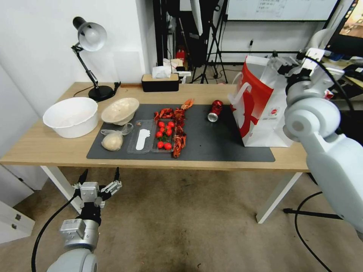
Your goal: Pick up the trash from the table and place it into the takeout bag.
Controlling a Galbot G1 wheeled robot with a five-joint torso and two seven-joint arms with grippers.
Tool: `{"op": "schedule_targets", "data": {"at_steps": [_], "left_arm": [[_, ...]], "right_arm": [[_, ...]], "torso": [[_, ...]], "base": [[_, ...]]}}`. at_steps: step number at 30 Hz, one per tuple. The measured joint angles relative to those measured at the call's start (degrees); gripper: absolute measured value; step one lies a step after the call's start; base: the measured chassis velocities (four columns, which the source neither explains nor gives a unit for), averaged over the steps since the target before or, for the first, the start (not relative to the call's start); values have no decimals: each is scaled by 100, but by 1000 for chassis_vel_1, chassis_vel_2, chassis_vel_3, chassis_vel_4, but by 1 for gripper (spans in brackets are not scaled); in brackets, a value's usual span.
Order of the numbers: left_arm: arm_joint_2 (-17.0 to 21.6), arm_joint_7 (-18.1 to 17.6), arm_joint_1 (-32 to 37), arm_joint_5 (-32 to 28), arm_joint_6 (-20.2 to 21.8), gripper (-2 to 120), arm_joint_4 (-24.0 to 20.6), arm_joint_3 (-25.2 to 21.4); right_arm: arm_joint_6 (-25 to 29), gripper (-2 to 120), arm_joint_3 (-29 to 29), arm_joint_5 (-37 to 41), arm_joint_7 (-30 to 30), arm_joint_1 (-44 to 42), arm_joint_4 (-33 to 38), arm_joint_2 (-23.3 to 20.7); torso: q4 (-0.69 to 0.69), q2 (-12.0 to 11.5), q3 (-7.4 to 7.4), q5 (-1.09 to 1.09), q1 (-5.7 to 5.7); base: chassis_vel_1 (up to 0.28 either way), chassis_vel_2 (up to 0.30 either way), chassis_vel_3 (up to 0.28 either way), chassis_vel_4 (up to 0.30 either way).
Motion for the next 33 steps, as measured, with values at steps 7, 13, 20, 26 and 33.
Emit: {"op": "schedule_targets", "data": {"at_steps": [7,13,20,26,33], "left_arm": [[2,14,-3,6,-4,100,-1,9],[-14,28,1,17,-22,100,-3,25],[-33,32,11,27,-39,100,-3,26],[-13,33,25,-3,-56,100,-24,-11],[-8,27,61,-59,-101,100,-32,-32]], "right_arm": [[1192,100,438,6,-1555,-1026,1268,-318],[1963,100,766,-805,-2847,-2539,2070,-506],[2288,100,688,-1952,-3141,-3458,2231,-347],[3082,100,471,-3166,-3399,-4834,2038,-3],[3471,100,402,-3764,-3366,-5620,1773,366]], "torso": [[0,0,-1,0,0],[-1,0,-1,0,0],[1,0,-1,0,-1],[-1,0,-1,0,0],[0,0,0,-1,-1]], "base": [[0,0,0,0],[0,0,0,0],[0,0,0,0],[0,0,0,0],[0,0,0,0]]}}
